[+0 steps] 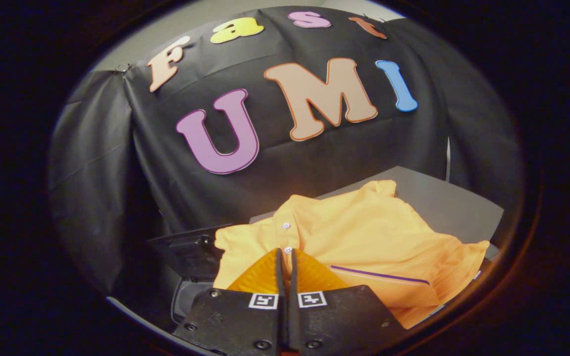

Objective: Put the clothes into the washing machine and then close the washing machine lid.

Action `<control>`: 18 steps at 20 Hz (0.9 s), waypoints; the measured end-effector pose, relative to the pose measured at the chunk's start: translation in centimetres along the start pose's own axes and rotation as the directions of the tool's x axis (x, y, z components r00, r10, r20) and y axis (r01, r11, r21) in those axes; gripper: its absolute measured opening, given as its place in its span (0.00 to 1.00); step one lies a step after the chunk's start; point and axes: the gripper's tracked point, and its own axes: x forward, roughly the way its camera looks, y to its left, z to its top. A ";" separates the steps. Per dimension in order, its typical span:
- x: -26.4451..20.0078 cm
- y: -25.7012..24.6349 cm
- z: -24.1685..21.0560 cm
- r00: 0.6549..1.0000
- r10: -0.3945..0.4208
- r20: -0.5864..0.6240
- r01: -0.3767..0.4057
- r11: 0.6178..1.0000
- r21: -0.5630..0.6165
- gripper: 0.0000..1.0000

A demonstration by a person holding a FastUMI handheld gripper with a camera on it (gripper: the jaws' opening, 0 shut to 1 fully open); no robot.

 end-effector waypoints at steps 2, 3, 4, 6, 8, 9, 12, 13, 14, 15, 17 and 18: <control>-0.1 3.5 0.7 0.999 0.047 0.023 -0.047 0.998 -0.034 0.01; -0.2 5.2 0.8 0.997 0.072 0.023 -0.072 0.997 -0.035 0.01; -0.3 6.7 1.0 0.995 0.095 0.026 -0.094 0.995 -0.029 0.01; -0.6 9.4 1.5 0.992 0.120 0.036 -0.119 0.992 -0.033 0.01; -1.0 12.4 2.0 0.987 0.155 0.050 -0.152 0.987 -0.058 0.00; -1.2 13.8 2.2 0.984 0.171 0.055 -0.167 0.984 -0.067 0.00; -1.9 17.6 2.0 0.973 0.223 0.057 -0.218 0.973 -0.080 0.00; -2.0 18.9 1.9 0.970 0.237 0.058 -0.232 0.969 -0.085 0.00; -2.0 20.0 1.7 0.967 0.250 0.055 -0.245 0.965 -0.090 0.00; -2.1 21.0 1.4 0.964 0.262 0.056 -0.256 0.962 -0.095 0.00; -1.9 23.2 0.4 0.956 0.290 0.045 -0.285 0.953 -0.100 0.00; -1.8 24.2 -0.3 0.952 0.304 0.040 -0.298 0.949 -0.103 0.00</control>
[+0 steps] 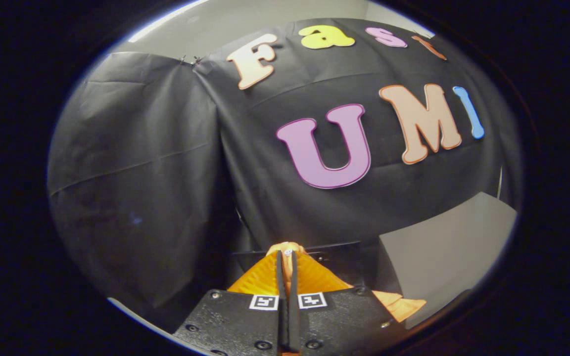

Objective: Put the clothes into the washing machine and then close the washing machine lid.

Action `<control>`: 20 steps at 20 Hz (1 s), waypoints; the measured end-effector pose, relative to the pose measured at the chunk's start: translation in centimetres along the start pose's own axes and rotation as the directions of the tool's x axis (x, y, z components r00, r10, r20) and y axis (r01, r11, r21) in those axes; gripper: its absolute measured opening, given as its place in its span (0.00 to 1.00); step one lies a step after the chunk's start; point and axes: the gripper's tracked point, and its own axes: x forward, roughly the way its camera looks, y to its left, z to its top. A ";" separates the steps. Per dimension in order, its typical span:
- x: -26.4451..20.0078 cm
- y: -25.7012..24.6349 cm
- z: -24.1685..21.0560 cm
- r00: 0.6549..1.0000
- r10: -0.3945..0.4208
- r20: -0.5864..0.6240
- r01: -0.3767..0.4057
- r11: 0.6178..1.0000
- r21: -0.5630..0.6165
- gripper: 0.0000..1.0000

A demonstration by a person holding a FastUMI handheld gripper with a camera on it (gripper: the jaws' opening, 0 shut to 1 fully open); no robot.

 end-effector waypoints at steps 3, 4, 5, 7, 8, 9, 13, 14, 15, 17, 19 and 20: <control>1.2 2.4 -1.9 0.999 0.034 -0.007 -0.034 0.999 -0.014 0.00; 1.6 3.1 -2.4 0.999 0.039 -0.002 -0.039 0.999 -0.031 0.00; 2.0 3.5 -3.2 0.999 0.040 -0.003 -0.040 0.998 -0.048 0.01; 2.9 4.1 -4.8 0.999 0.034 0.002 -0.034 0.996 -0.080 0.00; 3.2 4.3 -5.7 1.000 0.028 0.001 -0.028 0.995 -0.095 0.00; 3.6 4.3 -6.6 1.000 0.022 -0.003 -0.022 0.994 -0.106 0.01; 5.9 3.2 -10.9 0.999 -0.006 -0.050 0.000 0.994 -0.108 0.00; 6.5 2.8 -12.1 0.998 -0.013 -0.063 0.007 0.996 -0.092 0.00; 7.1 2.2 -13.3 0.997 -0.020 -0.076 0.015 0.997 -0.073 0.01; 7.9 1.0 -16.3 0.993 -0.040 -0.111 0.036 0.999 -0.041 0.00; 8.9 -0.4 -19.4 0.986 -0.060 -0.154 0.061 0.998 0.001 0.01; 9.2 -1.3 -20.9 0.982 -0.072 -0.174 0.076 0.997 0.018 0.00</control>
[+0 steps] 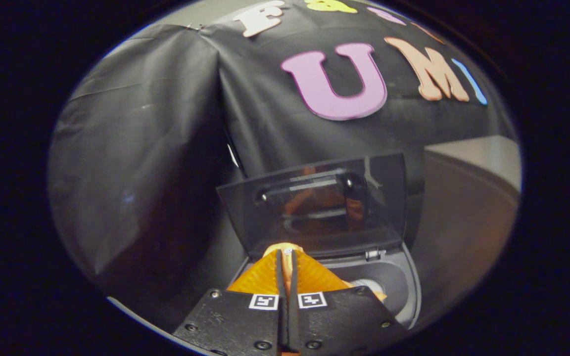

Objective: Put the clothes into the washing machine and then close the washing machine lid.

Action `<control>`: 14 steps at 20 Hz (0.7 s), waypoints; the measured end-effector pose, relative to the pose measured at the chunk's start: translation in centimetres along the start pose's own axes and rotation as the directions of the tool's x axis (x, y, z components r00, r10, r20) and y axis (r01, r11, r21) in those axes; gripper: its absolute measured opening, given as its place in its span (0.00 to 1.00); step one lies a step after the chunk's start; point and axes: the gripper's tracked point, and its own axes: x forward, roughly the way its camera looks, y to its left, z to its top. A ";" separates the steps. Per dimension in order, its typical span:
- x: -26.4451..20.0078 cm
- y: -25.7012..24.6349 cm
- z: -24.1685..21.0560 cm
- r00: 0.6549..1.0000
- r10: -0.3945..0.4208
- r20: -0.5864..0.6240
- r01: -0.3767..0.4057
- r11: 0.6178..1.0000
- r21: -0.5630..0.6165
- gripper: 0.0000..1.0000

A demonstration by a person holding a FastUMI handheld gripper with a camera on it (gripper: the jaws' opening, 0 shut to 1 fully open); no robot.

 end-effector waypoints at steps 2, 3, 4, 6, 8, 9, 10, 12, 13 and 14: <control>1.4 -1.8 -2.3 0.999 -0.031 -0.025 0.032 0.999 0.014 0.00; 1.7 -2.7 -3.4 0.998 -0.056 -0.040 0.056 0.998 0.015 0.00; 1.8 -3.6 -4.5 0.995 -0.083 -0.058 0.084 0.996 0.018 0.00; 2.4 -4.5 -6.8 0.989 -0.103 -0.104 0.109 0.993 0.044 0.01; 3.7 -4.8 -9.0 0.984 -0.102 -0.144 0.112 0.992 0.065 0.01; 4.2 -4.9 -9.9 0.982 -0.102 -0.160 0.114 0.991 0.069 0.02; 4.7 -4.9 -10.6 0.979 -0.104 -0.176 0.118 0.990 0.074 0.02; 4.8 -4.8 -12.2 0.966 -0.098 -0.238 0.125 0.987 0.103 0.02; 5.2 -5.0 -11.8 0.971 -0.097 -0.219 0.125 0.985 0.117 0.02; 6.0 -5.4 -12.3 0.968 -0.097 -0.230 0.127 0.985 0.120 0.03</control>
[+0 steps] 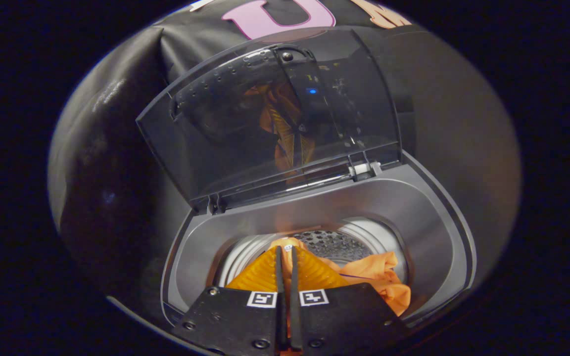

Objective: Put the clothes into the washing machine and then close the washing machine lid.

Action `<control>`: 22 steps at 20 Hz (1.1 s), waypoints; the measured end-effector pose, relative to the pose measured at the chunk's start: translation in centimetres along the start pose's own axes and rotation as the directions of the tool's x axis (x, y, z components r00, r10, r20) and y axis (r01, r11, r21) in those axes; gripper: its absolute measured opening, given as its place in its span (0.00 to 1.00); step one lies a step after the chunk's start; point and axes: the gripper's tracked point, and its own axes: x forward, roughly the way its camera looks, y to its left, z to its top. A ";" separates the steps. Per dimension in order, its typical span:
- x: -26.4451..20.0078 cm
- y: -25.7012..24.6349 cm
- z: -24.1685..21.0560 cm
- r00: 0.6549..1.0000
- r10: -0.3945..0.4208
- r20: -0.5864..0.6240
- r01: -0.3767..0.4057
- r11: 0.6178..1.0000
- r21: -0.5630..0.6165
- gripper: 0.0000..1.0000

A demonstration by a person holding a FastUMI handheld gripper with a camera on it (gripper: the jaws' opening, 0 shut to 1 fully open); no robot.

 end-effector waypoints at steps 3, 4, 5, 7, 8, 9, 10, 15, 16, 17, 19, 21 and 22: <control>0.3 -0.1 -0.2 1.000 -0.006 -0.014 0.006 1.000 0.002 0.04; 0.3 -0.3 -0.1 1.000 -0.014 -0.009 0.014 1.000 0.001 0.04; 0.2 -0.5 0.1 1.000 -0.029 0.000 0.029 1.000 0.005 0.04; 0.1 -0.9 0.2 0.998 -0.059 0.005 0.059 0.998 0.009 0.05; 0.2 -0.9 0.0 0.998 -0.060 -0.001 0.060 0.998 0.009 0.06; 0.2 -0.8 -0.1 0.999 -0.054 -0.006 0.054 0.999 0.009 0.09; 0.1 -1.0 0.0 0.999 -0.053 0.002 0.053 0.998 0.016 0.16; -0.1 -2.9 0.1 0.986 -0.166 0.006 0.165 0.984 0.065 0.90; 0.0 -3.2 -0.7 0.982 -0.185 -0.024 0.187 0.980 0.069 0.94; -0.2 -2.7 -1.5 0.985 -0.158 -0.068 0.163 0.984 0.076 0.96; 0.1 -2.3 -2.0 0.987 -0.141 -0.072 0.148 0.984 0.101 0.98; -0.5 -3.3 -1.0 0.979 -0.203 -0.022 0.204 0.977 0.065 0.98; -0.9 -3.8 -0.5 0.972 -0.234 -0.007 0.234 0.972 0.012 0.98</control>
